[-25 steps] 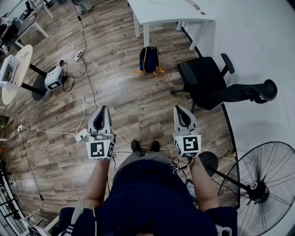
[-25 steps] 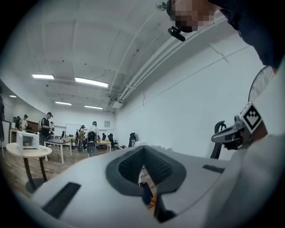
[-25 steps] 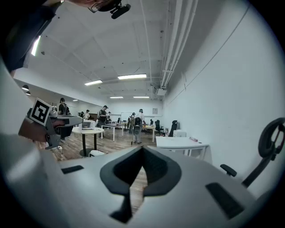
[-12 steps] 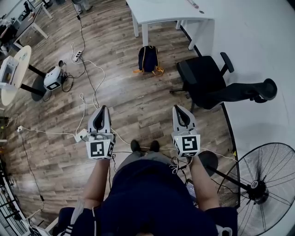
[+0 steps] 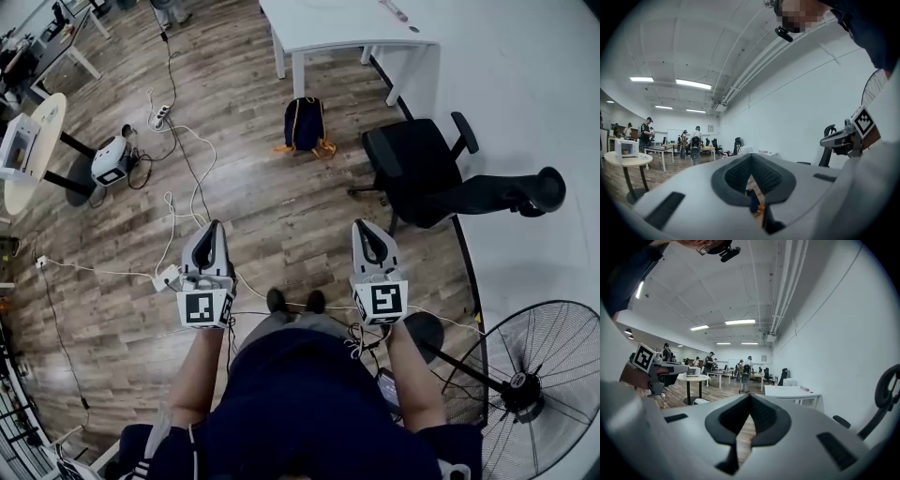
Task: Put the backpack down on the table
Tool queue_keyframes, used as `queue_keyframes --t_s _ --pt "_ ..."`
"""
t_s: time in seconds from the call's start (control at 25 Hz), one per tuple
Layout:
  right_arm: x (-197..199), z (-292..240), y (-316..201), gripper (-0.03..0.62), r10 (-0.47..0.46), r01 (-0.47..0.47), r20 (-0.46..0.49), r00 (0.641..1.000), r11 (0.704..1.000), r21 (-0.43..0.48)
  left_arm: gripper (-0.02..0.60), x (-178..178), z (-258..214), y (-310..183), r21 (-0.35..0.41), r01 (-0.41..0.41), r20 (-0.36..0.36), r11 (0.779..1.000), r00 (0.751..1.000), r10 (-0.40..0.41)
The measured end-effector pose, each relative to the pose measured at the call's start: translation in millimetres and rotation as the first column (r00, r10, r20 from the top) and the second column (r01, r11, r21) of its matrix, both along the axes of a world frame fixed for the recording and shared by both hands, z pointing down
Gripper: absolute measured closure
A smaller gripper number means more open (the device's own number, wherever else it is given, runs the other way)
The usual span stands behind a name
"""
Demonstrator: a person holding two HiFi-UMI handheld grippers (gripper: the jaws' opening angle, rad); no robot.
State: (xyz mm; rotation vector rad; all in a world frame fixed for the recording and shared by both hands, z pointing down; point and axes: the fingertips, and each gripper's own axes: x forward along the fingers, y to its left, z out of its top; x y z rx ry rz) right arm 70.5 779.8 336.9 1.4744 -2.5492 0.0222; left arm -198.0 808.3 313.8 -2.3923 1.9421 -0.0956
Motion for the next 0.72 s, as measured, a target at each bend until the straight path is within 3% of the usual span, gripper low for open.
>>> queue_keyframes --t_s 0.2,0.36,0.44,0.6,0.72 --pt "-4 -3 -5 0.533 -0.014 0.014 0.004 1.000 1.000 0.007 0.580 -1 2 -2 -0.015 -0.021 0.005 1.000 1.000 0.021" --pt "-7 -6 -7 0.386 -0.035 0.034 0.016 0.999 0.999 0.027 0.580 -2 2 -4 -0.009 -0.025 0.005 1.000 1.000 0.025" --pt "-12 -7 -7 0.353 -0.054 0.054 0.003 0.999 0.998 0.037 0.580 -3 2 -4 -0.007 -0.029 0.006 1.000 1.000 0.029" --pt "-29 -14 -10 0.179 -0.100 0.098 0.056 0.993 0.994 0.040 0.579 -10 0 -7 -0.011 -0.039 0.005 0.999 0.999 0.039" --pt "-42 -16 -15 0.134 -0.125 0.123 0.046 0.991 0.991 0.047 0.580 -18 -1 -10 -0.009 -0.051 0.004 0.999 0.999 0.051"
